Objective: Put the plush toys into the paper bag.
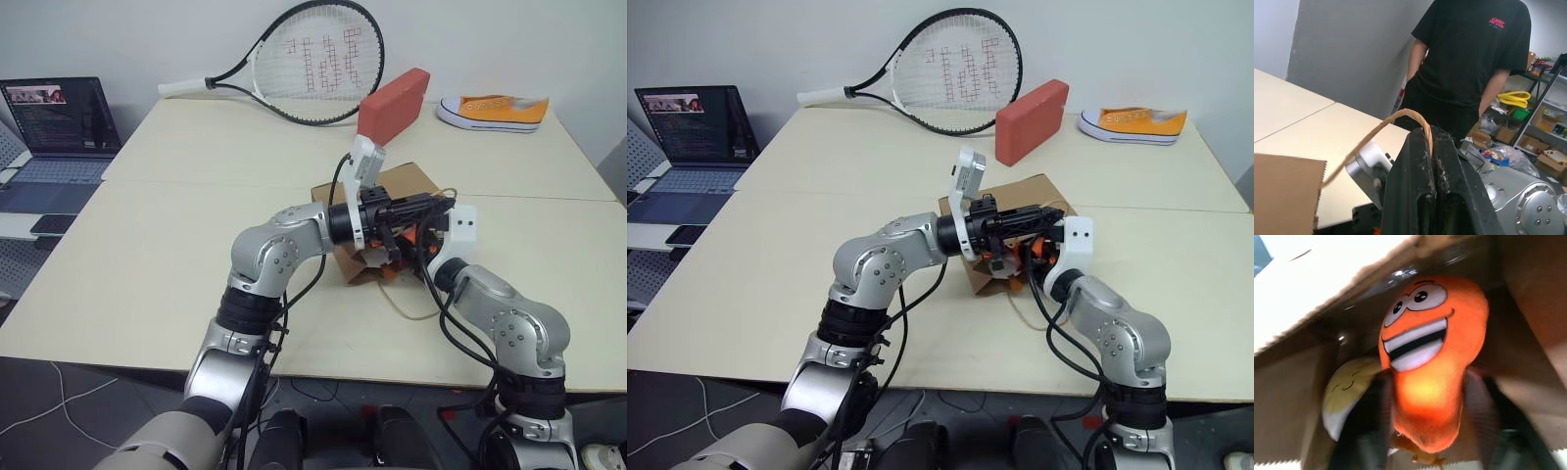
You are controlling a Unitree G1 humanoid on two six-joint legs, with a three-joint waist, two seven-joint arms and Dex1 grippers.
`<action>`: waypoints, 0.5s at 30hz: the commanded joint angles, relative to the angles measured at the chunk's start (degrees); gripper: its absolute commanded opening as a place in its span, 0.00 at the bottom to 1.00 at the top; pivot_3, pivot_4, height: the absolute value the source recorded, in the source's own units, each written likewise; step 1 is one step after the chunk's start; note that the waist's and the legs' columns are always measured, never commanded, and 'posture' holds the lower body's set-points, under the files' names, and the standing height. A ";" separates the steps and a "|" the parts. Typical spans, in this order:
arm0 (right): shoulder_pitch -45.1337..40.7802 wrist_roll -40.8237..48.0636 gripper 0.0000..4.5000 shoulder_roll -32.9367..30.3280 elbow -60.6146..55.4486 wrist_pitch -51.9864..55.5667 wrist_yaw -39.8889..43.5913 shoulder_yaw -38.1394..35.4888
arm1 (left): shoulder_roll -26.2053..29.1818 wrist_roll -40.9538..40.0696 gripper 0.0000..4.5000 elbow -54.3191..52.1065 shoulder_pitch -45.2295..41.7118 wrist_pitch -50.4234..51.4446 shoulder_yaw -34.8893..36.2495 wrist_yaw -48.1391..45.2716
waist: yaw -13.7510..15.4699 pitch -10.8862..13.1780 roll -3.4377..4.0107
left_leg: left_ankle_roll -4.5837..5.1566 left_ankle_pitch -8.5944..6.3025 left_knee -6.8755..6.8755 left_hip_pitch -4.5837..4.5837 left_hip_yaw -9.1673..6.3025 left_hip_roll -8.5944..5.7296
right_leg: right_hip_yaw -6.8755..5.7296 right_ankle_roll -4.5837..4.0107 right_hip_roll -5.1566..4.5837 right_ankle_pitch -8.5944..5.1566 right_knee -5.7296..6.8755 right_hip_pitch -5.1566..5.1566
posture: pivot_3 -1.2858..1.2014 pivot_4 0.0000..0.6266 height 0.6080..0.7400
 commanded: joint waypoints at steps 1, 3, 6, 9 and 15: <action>-1.13 -0.84 0.83 0.25 -2.10 -1.61 0.34 0.15 | -0.21 -0.96 0.00 -2.35 -0.41 -0.22 0.26 -0.03 | 0.00 0.00 0.00 | 0.00 0.00 -0.01 0.00 0.00 0.00 | 0.00 0.00 0.00 0.00 0.00 0.00 | 0.52 0.24 1.00; -0.75 -0.77 1.00 -1.24 -3.74 -0.91 1.85 0.35 | -0.22 -0.80 0.00 -2.16 -0.47 -0.26 0.36 0.20 | -0.02 0.00 0.01 | 0.00 0.00 -0.01 0.00 0.00 0.00 | 0.00 0.00 0.00 0.00 0.00 0.00 | 0.52 0.24 1.00; 0.73 0.02 1.00 -6.07 -7.60 0.29 5.79 1.06 | -0.26 -0.66 0.00 -1.90 -0.55 -0.41 0.42 0.34 | 0.07 0.00 0.01 | 0.00 0.00 0.00 -0.01 0.00 -0.01 | 0.00 0.00 0.00 0.00 -0.01 0.00 | 0.52 0.24 1.00; 2.56 1.25 1.00 -11.26 -11.82 1.45 9.58 0.78 | -0.33 -0.50 0.00 -1.58 -0.73 -0.65 0.50 0.45 | 0.07 0.00 0.00 | 0.00 0.00 -0.01 -0.03 -0.02 -0.01 | -0.03 0.00 -0.01 0.00 -0.03 0.01 | 0.52 0.24 1.00; 6.31 4.29 1.00 -20.38 -17.84 2.72 16.34 -2.19 | -0.49 -0.08 0.00 -0.51 -1.16 -1.34 0.57 0.34 | -0.03 0.01 0.00 | 0.01 0.00 -0.01 -0.01 0.00 0.00 | -0.01 0.01 0.00 0.00 -0.03 0.01 | 0.52 0.24 1.00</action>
